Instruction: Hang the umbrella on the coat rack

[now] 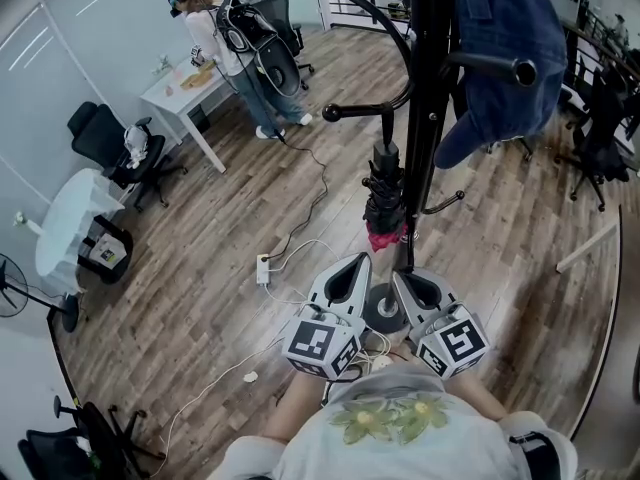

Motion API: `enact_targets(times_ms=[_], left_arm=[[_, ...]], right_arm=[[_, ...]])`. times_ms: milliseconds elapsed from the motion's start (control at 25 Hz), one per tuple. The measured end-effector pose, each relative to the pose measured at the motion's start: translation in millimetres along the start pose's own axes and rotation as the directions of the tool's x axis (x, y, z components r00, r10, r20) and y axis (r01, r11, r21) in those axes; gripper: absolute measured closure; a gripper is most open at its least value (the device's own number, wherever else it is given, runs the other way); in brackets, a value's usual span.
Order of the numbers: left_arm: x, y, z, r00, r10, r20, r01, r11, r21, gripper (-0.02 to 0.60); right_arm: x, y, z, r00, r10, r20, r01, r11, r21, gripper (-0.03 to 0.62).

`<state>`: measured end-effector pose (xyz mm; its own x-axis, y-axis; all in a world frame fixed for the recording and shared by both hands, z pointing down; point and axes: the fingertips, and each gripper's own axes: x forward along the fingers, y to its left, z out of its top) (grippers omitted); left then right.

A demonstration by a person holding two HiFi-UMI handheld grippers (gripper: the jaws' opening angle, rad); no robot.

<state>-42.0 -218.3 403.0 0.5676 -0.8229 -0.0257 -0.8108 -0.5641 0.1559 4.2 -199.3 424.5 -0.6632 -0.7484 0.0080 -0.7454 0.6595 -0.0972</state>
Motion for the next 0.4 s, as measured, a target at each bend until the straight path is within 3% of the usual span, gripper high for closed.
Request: enact_targets(times_ms=[400], left_arm=[[-4.3,-2.2,-4.6,1.0,-0.003,-0.014,0.003,1.0,-0.008,0.58]], right_arm=[[-9.5,5.0,-5.7,1.0,-0.008,-0.005,0.008,1.0,0.008,0.591]])
